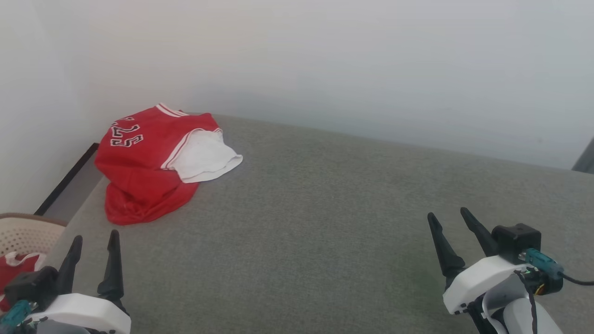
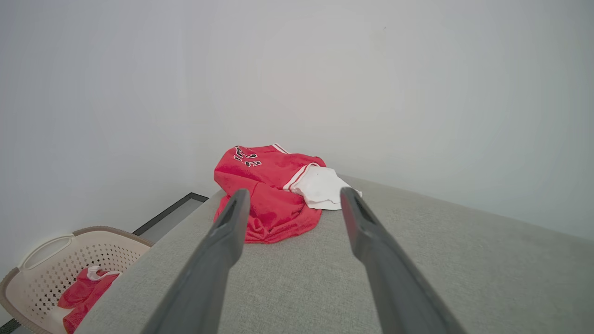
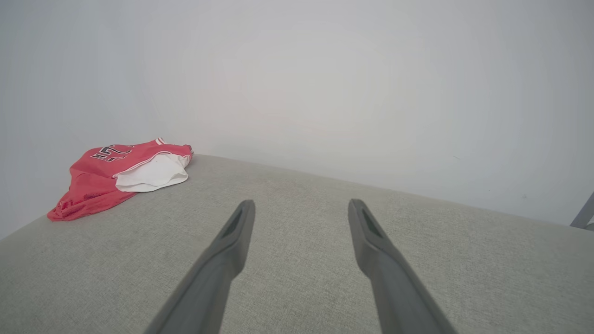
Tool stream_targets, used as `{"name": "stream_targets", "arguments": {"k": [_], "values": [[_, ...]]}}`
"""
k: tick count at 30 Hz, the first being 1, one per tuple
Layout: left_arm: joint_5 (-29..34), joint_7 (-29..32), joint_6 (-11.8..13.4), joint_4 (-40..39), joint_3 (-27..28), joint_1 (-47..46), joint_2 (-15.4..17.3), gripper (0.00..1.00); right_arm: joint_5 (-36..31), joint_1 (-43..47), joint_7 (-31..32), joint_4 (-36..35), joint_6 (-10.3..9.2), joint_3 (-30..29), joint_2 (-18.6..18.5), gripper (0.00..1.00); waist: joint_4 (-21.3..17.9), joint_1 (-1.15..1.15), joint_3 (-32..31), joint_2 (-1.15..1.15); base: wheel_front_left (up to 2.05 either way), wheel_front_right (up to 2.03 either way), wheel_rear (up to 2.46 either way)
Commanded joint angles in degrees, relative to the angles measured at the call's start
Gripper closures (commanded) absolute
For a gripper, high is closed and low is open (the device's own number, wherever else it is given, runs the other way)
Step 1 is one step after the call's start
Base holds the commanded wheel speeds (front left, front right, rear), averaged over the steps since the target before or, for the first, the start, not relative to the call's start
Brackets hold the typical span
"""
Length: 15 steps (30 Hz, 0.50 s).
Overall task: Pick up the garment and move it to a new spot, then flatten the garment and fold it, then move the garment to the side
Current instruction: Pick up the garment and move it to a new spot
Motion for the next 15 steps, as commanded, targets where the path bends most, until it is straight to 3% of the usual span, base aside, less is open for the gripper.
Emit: {"name": "stream_targets", "arguments": {"k": [1,15], "values": [[-0.4,0.1,0.4,-0.2,0.1,0.5,0.2,0.0,0.2,-0.3,-0.6,0.2,0.0,0.2,0.2,0.0,0.8,0.0,0.0,0.0,0.0,0.0,0.0],[-2.1,1.9,1.5,-0.9,0.3,-1.2,0.0,0.0,0.2,-1.0,-0.9,0.0,0.0,0.3,-0.3,0.0,2.3,0.0,1.2,0.0,0.0,0.0,0.0]]}}
